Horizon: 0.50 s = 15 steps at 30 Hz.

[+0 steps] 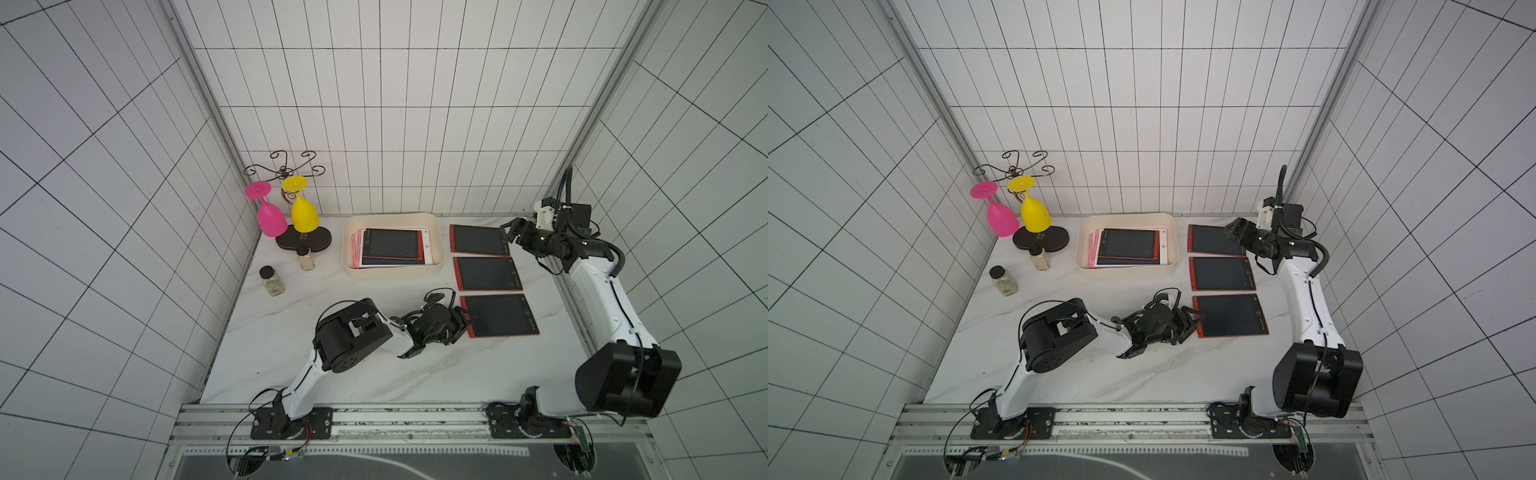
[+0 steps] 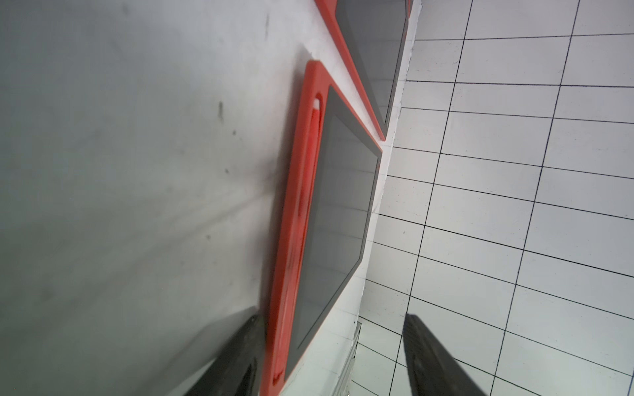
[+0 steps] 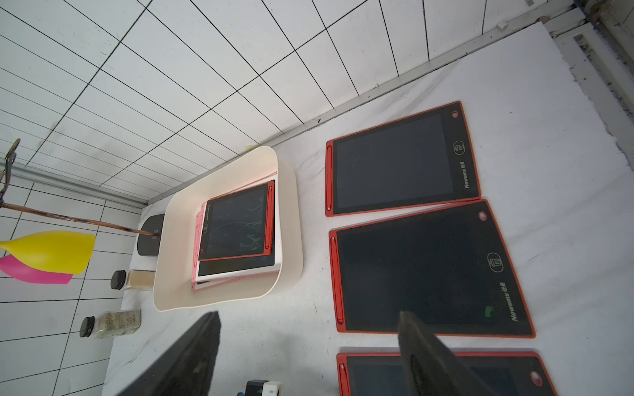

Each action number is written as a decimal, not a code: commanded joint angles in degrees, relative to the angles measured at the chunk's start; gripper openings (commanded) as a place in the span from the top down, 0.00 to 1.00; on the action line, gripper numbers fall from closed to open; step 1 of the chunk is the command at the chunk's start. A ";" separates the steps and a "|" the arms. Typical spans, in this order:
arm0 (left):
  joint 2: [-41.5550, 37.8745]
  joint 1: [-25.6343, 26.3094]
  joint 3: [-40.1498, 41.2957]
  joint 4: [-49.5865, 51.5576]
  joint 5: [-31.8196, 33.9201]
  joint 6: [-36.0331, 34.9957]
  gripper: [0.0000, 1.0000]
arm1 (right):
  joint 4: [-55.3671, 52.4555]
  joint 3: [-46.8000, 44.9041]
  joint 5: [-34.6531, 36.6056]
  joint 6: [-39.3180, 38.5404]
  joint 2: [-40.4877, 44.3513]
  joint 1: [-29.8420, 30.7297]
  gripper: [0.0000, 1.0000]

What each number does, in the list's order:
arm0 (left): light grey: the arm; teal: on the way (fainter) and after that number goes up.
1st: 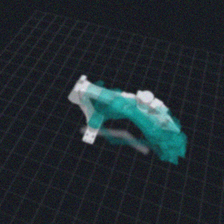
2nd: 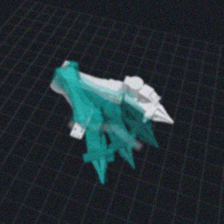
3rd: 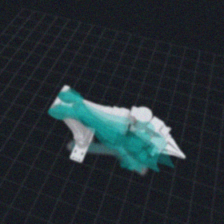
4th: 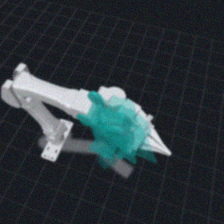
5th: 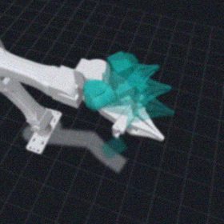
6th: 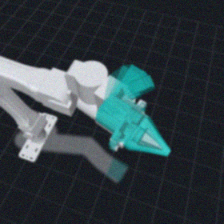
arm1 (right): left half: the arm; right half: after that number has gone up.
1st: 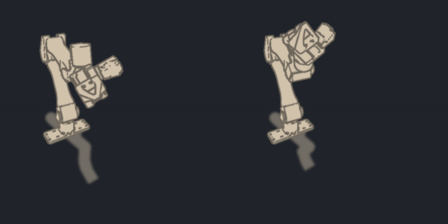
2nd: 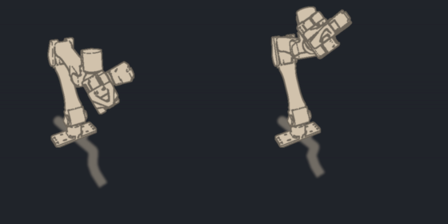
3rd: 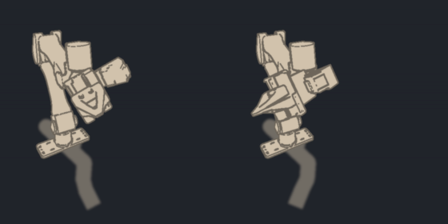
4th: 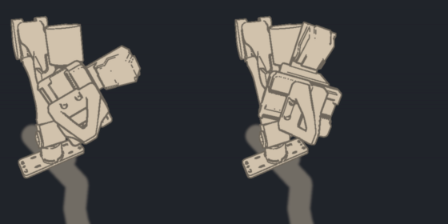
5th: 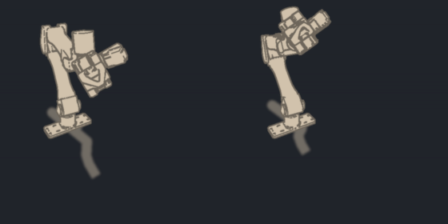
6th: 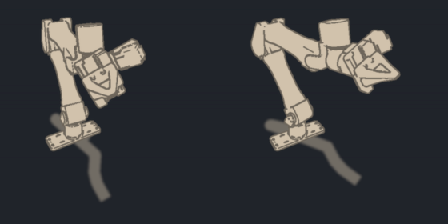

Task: Take out the writing tablet from the storage box
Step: Place the writing tablet at the center of the board.

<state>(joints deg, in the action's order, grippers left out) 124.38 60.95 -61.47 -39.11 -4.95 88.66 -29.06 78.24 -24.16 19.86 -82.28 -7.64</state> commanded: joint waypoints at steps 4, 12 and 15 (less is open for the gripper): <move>-6.66 0.31 -0.88 13.44 3.89 -6.04 0.18 | 0.64 -2.48 0.67 -1.16 0.19 -0.73 0.17; -13.63 -1.37 -2.76 25.21 7.04 -15.24 0.15 | 0.32 -2.30 1.57 -1.65 -0.20 -0.71 0.17; -17.69 -3.76 -3.87 31.97 7.63 -20.86 0.12 | 0.16 -2.46 1.97 -1.83 -0.47 -0.71 0.17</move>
<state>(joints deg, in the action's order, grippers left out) 110.80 59.40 -63.00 -15.07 -0.03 74.85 -29.10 77.93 -23.03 19.20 -82.28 -7.64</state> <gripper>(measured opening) 0.876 0.827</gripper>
